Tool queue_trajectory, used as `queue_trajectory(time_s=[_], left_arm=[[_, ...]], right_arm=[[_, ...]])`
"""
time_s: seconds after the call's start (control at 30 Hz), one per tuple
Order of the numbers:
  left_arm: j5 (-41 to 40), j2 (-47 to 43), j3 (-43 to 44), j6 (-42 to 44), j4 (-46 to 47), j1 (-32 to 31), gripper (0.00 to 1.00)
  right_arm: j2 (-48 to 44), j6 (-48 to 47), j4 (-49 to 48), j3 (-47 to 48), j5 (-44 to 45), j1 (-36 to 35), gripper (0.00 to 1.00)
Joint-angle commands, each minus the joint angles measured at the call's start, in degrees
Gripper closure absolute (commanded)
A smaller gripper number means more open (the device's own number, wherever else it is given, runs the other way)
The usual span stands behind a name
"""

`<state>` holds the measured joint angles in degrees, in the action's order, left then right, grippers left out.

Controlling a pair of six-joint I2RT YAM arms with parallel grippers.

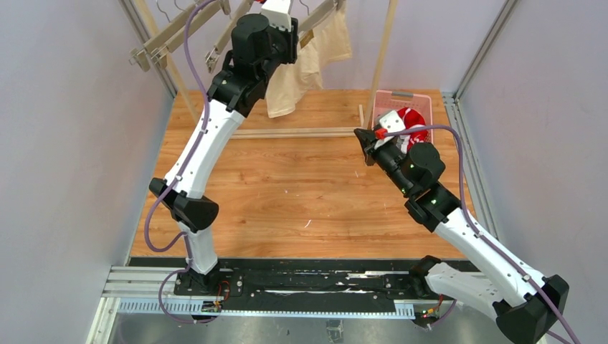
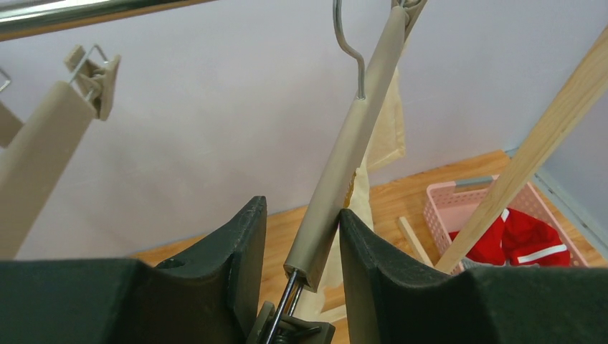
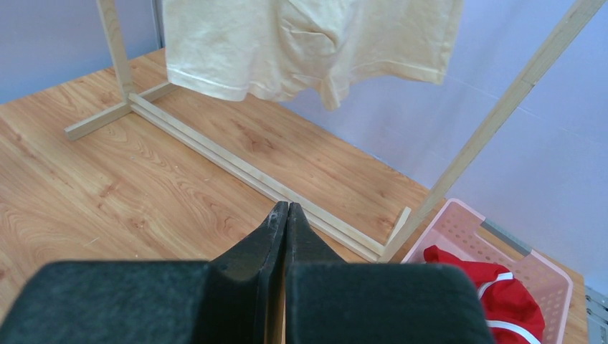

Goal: Remove the underwear clipped to the hanger

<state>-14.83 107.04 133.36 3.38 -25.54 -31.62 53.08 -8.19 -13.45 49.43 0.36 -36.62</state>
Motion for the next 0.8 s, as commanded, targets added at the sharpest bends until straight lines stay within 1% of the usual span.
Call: queue_trajectory(time_s=[0.0,0.1,0.17,0.27,0.4,0.7,0.77], left_arm=[[-1.97,-4.72,0.29,0.14,-1.32,-0.11,0.70],[-1.95,-5.07,0.58,-0.01,-2.36,-0.11,0.50],[-1.80,-4.70,0.98,0.27,-2.15,-0.07,0.39],[-1.31,-3.17,3.26,0.76,-3.05,-0.11,0.32],[-1.12,-1.60,4.46,1.37,-3.74,-0.10,0.29],[-2.97,1.87,6.78,3.43,-4.25,0.00,0.28],[-3.25,2.91,8.16,3.41,-4.51,0.19,0.30]], right_arm=[[-1.54,-0.54,-0.83,-0.62,0.91,-1.38,0.99],[-1.88,-0.01,-0.31,-0.87,0.05,-1.43,0.99],[-2.13,0.01,0.05,-0.89,-0.14,-1.54,0.99],[-2.44,-0.39,0.30,-0.88,-0.22,-1.62,0.99],[-2.88,-0.86,0.40,-1.04,0.32,-1.74,0.99],[-3.16,-1.14,0.81,-1.30,0.18,-1.82,1.00],[-2.99,-1.05,0.95,-1.29,0.09,-1.89,0.99]])
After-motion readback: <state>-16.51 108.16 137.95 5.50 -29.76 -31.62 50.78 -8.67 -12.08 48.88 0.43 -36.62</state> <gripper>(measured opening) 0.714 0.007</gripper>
